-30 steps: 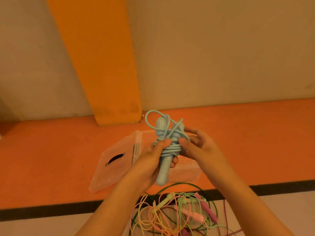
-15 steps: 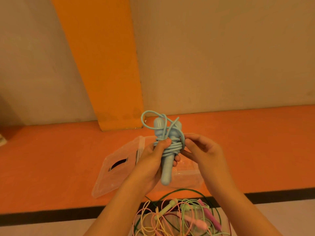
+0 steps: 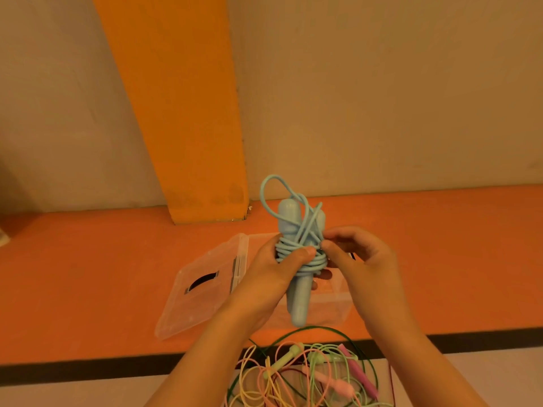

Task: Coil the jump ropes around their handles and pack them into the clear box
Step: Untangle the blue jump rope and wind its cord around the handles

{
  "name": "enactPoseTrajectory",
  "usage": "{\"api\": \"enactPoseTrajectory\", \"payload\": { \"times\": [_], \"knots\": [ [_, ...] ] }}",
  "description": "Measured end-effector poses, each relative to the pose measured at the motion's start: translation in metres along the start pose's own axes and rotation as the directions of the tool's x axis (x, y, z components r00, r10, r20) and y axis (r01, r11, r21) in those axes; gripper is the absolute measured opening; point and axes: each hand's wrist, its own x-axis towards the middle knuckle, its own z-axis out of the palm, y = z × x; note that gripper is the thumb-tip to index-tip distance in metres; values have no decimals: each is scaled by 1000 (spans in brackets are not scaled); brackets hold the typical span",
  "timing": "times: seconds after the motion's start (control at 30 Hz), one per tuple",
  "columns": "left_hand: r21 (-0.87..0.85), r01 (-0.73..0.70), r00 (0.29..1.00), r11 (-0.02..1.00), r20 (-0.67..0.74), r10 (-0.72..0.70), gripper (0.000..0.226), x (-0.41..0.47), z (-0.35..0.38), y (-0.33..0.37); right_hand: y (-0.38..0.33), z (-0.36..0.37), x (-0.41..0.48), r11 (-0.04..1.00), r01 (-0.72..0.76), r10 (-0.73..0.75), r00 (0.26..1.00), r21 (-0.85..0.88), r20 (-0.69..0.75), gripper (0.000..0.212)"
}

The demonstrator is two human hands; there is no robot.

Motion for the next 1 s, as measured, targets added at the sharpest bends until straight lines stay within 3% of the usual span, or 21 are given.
{"api": "enactPoseTrajectory", "payload": {
  "times": [0.13, 0.23, 0.47, 0.6, 0.77, 0.87, 1.0],
  "knots": [
    [-40, 10, 997, 999, -75, -13, 18, 0, 2, -5, 1, 0, -2, 990, 93, -82, 990, -101, 112, 28],
    [-16, 7, 990, 1000, -140, -9, 22, 0, -1, -8, -1, 3, -5, 967, 160, -120, 972, -197, 201, 24],
    [75, -27, 967, 997, -250, 45, 26, 3, 4, -11, -7, 12, -8, 988, 104, -78, 975, -117, 209, 27],
    [119, -29, 970, 992, -235, 56, 25, 2, 8, -10, -7, 15, -4, 993, 74, -60, 987, -93, 149, 15],
    [191, -34, 964, 981, -251, 82, 20, 2, 8, -6, -4, 14, -3, 997, 68, -62, 990, -45, 130, 33],
    [250, -49, 964, 967, -241, 111, 23, -1, 9, -5, -5, 10, 3, 972, 171, -136, 969, -163, 206, 52],
    [330, -39, 976, 943, -188, 106, 21, -7, 13, -5, -5, 4, 8, 916, 265, -197, 951, -302, 238, 49]
  ]
}}
